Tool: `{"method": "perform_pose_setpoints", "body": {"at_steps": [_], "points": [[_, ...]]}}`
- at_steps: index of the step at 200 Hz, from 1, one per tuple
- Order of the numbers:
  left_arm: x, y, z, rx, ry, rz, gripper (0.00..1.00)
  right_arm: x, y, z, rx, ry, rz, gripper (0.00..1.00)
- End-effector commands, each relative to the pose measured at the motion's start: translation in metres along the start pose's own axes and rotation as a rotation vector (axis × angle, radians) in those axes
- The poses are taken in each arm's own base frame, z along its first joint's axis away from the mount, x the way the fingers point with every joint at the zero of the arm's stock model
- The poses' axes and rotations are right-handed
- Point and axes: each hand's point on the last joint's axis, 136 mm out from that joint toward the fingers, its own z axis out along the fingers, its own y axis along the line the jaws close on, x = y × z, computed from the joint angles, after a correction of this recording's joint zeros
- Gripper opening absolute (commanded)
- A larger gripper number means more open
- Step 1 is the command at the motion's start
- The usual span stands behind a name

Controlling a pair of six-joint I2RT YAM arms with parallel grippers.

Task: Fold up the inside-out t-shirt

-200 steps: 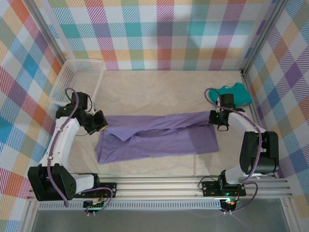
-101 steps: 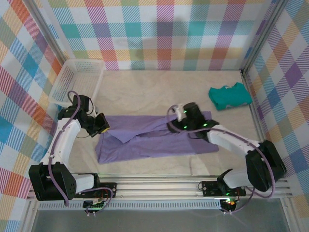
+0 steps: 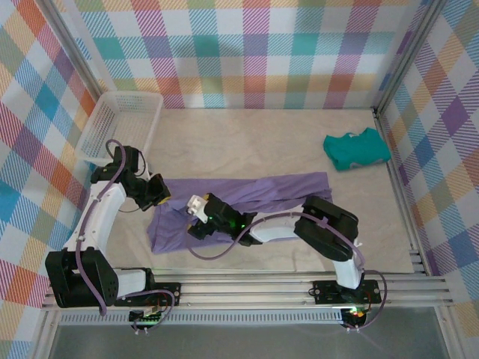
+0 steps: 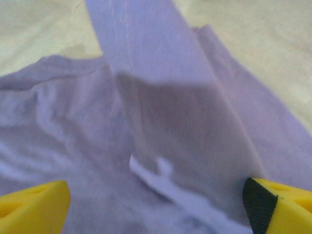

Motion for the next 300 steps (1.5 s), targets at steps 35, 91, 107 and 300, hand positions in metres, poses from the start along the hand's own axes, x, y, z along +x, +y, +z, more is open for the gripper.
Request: {"method": "perform_pose_setpoints", "body": {"at_steps": [35, 91, 107, 300], "points": [[-0.007, -0.005, -0.005, 0.021, -0.004, 0.001, 0.0, -0.016, -0.018, 0.031, 0.234, -0.048, -0.072, 1.0], [-0.009, -0.004, -0.005, 0.017, -0.008, 0.006, 0.0, -0.018, -0.055, 0.02, 0.49, -0.037, -0.085, 0.94], [-0.01, -0.003, -0.004, 0.011, -0.01, 0.009, 0.0, -0.018, -0.059, 0.013, 0.503, -0.036, -0.092, 0.89], [-0.006, 0.016, 0.006, -0.056, -0.014, 0.009, 0.0, 0.001, -0.013, -0.028, 0.09, 0.119, -0.119, 0.11]]}}
